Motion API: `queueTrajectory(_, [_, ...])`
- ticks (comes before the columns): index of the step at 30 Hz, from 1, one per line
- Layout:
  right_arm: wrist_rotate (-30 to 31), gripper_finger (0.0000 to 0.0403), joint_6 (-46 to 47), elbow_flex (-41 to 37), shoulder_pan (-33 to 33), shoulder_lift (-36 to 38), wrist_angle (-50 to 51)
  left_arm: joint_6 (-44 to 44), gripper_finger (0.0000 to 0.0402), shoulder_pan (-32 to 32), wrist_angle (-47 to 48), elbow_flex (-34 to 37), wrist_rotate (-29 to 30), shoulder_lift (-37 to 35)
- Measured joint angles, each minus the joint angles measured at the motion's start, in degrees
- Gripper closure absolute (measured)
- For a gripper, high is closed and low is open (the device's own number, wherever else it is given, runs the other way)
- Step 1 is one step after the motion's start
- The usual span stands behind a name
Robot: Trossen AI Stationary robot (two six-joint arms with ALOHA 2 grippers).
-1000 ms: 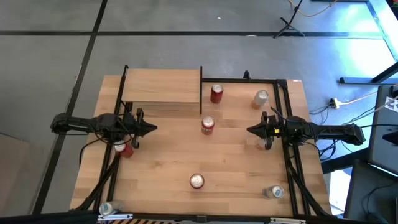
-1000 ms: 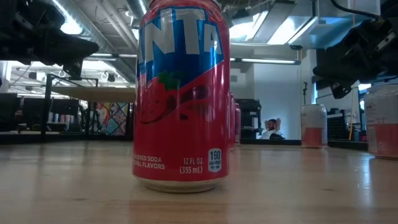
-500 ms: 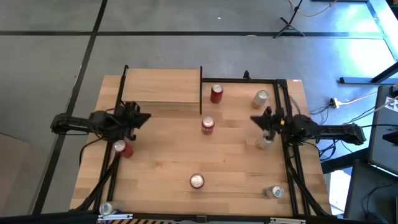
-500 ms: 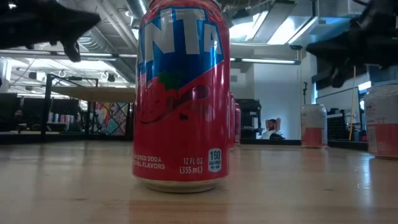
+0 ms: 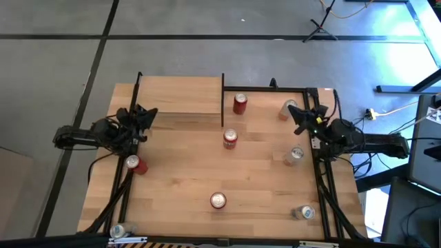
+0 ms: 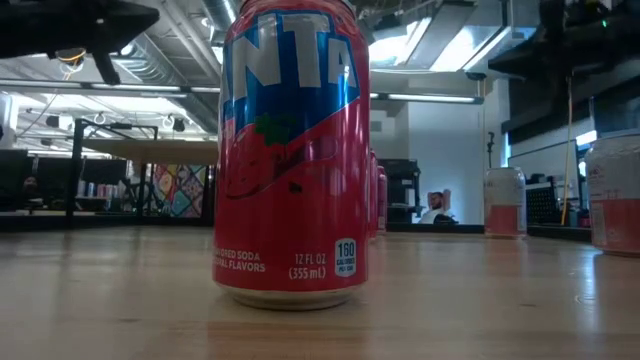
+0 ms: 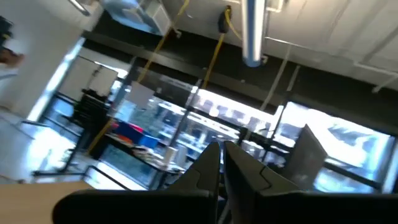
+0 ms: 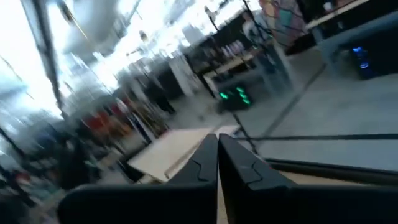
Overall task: Place canned beverage on shelf
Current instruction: Put the top white soda can on the shelf
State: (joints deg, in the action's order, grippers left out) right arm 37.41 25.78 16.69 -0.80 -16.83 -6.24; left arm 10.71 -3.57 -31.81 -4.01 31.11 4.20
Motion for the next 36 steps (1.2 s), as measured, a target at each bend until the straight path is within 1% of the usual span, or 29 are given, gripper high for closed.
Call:
queueTrajectory(5, [1.0,0.04,-0.4,11.2,-1.2,-7.9,15.9,-1.2,0.0388,2.6,0.7,-3.8,2.8,5.9])
queueTrajectory(8, [0.9,0.04,2.0,17.3,-4.3,-12.2,24.1,-0.9,0.0388,4.2,3.1,-6.2,4.9,9.6])
queueTrajectory(11, [0.1,0.04,2.2,22.3,-8.7,-16.4,30.2,-0.1,0.0388,5.8,4.1,-8.0,5.3,13.5])
queueTrajectory(13, [-2.5,0.04,0.9,25.0,-12.3,-19.5,32.8,2.3,0.0388,6.6,4.1,-8.6,4.8,15.9])
queueTrajectory(15, [-6.4,0.04,-1.3,27.6,-15.9,-22.5,33.9,4.6,0.0388,7.2,4.0,-9.1,4.5,17.2])
queueTrajectory(19, [-15.3,0.04,-3.6,31.3,-22.6,-27.3,33.6,4.3,0.0388,9.3,3.4,-9.2,7.4,17.6])
queueTrajectory(21, [-18.1,0.04,-3.8,33.3,-25.9,-29.7,34.4,4.3,0.0388,10.2,3.3,-9.2,7.2,17.6])
queueTrajectory(23, [-20.8,0.0391,-3.5,35.2,-29.5,-32.4,37.5,4.2,0.0388,10.7,3.3,-9.2,7.0,17.6])
queueTrajectory(25, [-23.7,0.0366,-2.0,37.2,-33.1,-35.5,41.6,4.2,0.0388,10.9,3.3,-9.2,6.9,17.6])
queueTrajectory(28, [-26.9,0.0301,-2.1,40.9,-37.9,-39.9,47.8,4.2,0.0388,10.8,3.5,-9.2,6.9,17.6])
queueTrajectory(33, [-27.8,0.0177,-2.2,47.4,-43.5,-46.8,58.9,3.8,0.0388,10.8,3.5,-9.2,6.9,17.6])
queueTrajectory(36, [-28.0,0.012,-2.2,50.3,-44.9,-49.5,64.7,3.8,0.0388,10.9,3.9,-9.2,7.3,17.6])
